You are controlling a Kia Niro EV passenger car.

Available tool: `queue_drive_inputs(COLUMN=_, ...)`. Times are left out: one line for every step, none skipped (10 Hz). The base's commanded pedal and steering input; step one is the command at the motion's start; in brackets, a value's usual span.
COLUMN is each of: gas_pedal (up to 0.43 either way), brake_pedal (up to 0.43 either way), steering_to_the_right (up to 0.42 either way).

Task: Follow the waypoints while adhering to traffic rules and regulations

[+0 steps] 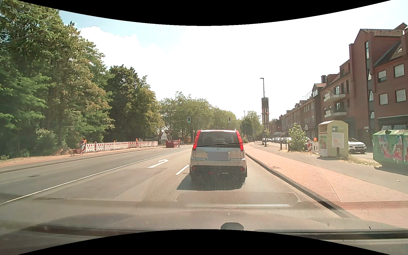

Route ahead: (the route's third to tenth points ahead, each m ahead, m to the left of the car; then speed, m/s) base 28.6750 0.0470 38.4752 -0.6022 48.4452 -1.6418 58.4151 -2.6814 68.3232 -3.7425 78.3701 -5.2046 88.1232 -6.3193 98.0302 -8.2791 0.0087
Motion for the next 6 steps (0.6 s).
queue_drive_inputs(gas_pedal=0.000, brake_pedal=0.018, steering_to_the_right=0.010)
queue_drive_inputs(gas_pedal=0.000, brake_pedal=0.018, steering_to_the_right=0.010)
queue_drive_inputs(gas_pedal=0.000, brake_pedal=0.018, steering_to_the_right=0.010)
queue_drive_inputs(gas_pedal=0.087, brake_pedal=0.018, steering_to_the_right=0.010)
queue_drive_inputs(gas_pedal=0.169, brake_pedal=0.018, steering_to_the_right=0.010)
queue_drive_inputs(gas_pedal=0.177, brake_pedal=0.018, steering_to_the_right=0.010)
